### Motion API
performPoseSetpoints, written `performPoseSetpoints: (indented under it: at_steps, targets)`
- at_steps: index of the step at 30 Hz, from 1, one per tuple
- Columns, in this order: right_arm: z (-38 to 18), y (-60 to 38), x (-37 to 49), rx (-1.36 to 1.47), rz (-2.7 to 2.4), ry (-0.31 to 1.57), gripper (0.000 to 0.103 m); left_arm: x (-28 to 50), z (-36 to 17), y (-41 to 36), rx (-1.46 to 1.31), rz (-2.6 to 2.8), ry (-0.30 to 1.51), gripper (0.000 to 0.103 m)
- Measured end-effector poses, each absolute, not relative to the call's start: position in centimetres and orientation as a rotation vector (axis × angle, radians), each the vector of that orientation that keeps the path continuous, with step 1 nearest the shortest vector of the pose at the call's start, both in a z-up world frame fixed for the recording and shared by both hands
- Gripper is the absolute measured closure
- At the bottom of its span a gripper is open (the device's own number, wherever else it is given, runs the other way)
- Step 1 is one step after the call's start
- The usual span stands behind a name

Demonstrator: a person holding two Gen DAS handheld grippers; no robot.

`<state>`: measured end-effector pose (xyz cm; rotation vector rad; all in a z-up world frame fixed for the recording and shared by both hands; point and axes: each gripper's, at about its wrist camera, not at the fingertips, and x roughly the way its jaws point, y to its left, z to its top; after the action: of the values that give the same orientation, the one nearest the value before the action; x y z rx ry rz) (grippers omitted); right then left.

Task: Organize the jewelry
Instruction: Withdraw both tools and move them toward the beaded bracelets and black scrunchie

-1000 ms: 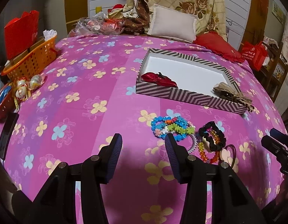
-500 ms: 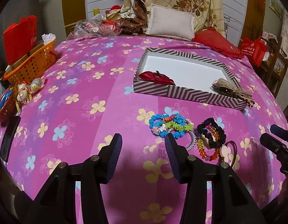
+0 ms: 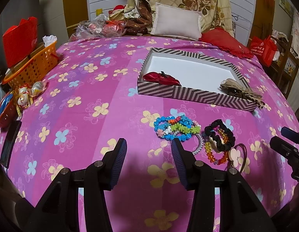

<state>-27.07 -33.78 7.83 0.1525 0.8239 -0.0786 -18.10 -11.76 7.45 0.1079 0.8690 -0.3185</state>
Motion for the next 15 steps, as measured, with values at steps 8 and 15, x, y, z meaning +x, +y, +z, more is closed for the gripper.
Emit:
performPoseSetpoints:
  at_steps: [8, 15]
  targets:
    - [7.4, -33.7, -26.8, 0.148, -0.068, 0.835, 0.017, -17.7, 6.7, -11.4, 0.089, -0.33, 0.896, 0.081]
    - [6.5, -32.9, -25.9, 0.121, -0.025, 0.847, 0.017, -16.8, 5.5, -10.4, 0.057, -0.318, 0.935, 0.081]
